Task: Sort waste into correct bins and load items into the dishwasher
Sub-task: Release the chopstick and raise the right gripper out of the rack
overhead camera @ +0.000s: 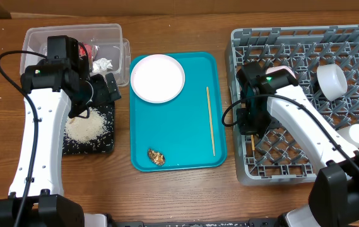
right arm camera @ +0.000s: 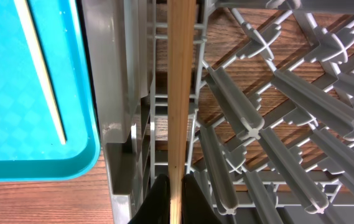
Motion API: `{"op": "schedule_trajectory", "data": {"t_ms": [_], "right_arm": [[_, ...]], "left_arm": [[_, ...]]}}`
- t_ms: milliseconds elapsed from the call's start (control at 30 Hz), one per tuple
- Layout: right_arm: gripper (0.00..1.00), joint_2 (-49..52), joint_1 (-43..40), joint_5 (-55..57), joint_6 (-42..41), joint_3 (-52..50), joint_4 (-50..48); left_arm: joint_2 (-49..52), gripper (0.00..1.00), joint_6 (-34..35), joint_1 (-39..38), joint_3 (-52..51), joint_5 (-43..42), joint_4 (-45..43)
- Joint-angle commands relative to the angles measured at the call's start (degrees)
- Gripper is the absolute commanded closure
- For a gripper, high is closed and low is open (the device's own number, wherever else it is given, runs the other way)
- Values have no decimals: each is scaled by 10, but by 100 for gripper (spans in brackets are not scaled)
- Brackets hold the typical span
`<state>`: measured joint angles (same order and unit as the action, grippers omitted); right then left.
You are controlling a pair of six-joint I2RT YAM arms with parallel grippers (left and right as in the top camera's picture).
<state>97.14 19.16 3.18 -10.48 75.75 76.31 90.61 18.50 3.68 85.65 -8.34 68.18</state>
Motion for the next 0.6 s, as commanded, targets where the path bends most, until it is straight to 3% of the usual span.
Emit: {"op": "schedule_trajectory", "data": {"t_ms": [0, 567], "right_arm": [[96, 1, -1, -4, 1, -1, -2], [96, 1, -1, -7, 1, -60, -68]], "left_arm": [[-9, 0, 4, -4, 11, -1, 1], [-9, 0, 4, -4, 11, -1, 2]]}}
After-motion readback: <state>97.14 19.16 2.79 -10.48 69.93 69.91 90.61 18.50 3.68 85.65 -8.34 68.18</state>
